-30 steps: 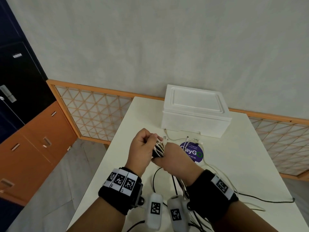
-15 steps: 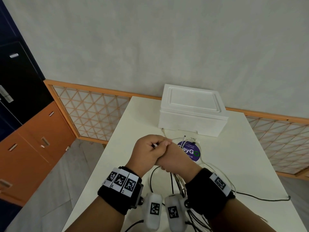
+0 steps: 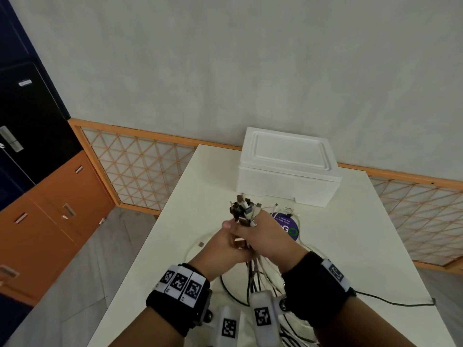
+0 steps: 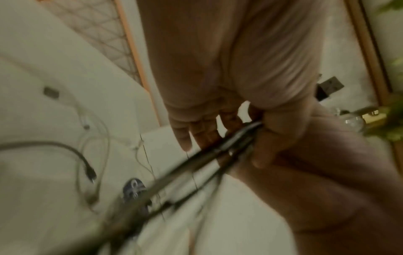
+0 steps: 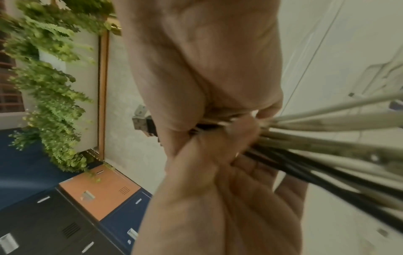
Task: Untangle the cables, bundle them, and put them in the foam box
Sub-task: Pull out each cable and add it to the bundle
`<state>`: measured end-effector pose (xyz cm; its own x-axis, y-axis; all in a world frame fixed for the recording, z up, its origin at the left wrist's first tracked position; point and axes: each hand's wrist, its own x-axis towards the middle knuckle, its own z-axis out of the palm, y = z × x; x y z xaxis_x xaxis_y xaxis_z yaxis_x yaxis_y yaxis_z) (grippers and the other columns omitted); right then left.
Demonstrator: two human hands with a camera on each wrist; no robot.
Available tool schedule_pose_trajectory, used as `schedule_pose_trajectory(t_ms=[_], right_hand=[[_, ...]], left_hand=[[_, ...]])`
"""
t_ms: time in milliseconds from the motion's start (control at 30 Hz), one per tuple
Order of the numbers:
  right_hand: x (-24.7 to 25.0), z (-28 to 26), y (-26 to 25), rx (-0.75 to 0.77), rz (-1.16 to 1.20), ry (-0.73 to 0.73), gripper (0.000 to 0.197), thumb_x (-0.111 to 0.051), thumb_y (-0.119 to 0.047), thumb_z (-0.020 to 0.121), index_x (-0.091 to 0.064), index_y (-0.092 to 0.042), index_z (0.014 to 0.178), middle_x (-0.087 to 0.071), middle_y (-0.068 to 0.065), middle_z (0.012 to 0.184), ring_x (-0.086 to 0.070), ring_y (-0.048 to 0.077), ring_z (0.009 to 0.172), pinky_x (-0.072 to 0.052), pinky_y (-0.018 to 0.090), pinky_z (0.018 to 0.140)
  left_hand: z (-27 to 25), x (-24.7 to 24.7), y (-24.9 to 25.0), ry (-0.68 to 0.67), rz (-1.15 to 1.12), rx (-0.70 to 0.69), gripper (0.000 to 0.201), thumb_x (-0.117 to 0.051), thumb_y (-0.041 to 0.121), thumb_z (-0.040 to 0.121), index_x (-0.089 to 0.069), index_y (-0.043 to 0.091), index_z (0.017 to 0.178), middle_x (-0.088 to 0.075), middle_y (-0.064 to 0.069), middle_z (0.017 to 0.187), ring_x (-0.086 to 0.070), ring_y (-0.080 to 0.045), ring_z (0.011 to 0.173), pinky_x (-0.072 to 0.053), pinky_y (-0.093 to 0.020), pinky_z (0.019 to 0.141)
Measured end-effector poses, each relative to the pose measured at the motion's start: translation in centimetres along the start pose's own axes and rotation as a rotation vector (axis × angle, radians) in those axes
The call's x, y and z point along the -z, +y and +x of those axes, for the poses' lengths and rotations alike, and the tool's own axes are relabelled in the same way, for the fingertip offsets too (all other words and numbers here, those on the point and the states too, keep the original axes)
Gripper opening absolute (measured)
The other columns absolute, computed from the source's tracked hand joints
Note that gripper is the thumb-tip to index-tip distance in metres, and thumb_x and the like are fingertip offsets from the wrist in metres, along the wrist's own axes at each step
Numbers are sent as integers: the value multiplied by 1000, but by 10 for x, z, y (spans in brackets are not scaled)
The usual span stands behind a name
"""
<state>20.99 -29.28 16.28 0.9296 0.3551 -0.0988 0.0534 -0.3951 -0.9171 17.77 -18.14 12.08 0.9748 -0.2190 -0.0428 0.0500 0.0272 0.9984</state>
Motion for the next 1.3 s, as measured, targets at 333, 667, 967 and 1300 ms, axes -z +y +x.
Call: schedule_pose_trajectory(t_ms=[333, 667, 967, 1300], right_hand=[[0, -8, -4, 73, 10, -31, 82, -84, -60, 46, -37, -62, 113, -45, -8, 130, -47, 11, 123, -42, 33, 103], [6, -21, -5, 748, -442, 336, 32, -54, -27, 89, -69, -9, 111, -68, 2, 116, -56, 10, 116, -40, 20, 101], [13, -15, -24, 704, -480, 109, 42, -49, -27, 87, -58, -18, 127, -55, -4, 134, -46, 4, 125, -26, 19, 111], [5, -13, -23, 586, -461, 179, 17, -56, -19, 72, -67, -17, 86, -66, -6, 98, -57, 5, 93, -47, 13, 78]], left_hand=[[-1, -16, 14, 159, -69, -29, 31, -48, 29, 82, -60, 25, 110, -65, -2, 114, -60, -21, 114, -49, -40, 99], [1, -7, 19, 284, 29, -1, 21, -50, 26, 87, -51, 17, 68, -53, -3, 60, -50, -17, 56, -44, -27, 53], [7, -6, 23, 237, 268, -73, 12, -48, 27, 86, -49, 33, 77, -52, 14, 72, -52, 6, 59, -42, -7, 53], [6, 1, 14, 337, 220, -100, 22, -54, 15, 82, -56, 25, 63, -57, 14, 53, -50, 7, 54, -40, -14, 55]])
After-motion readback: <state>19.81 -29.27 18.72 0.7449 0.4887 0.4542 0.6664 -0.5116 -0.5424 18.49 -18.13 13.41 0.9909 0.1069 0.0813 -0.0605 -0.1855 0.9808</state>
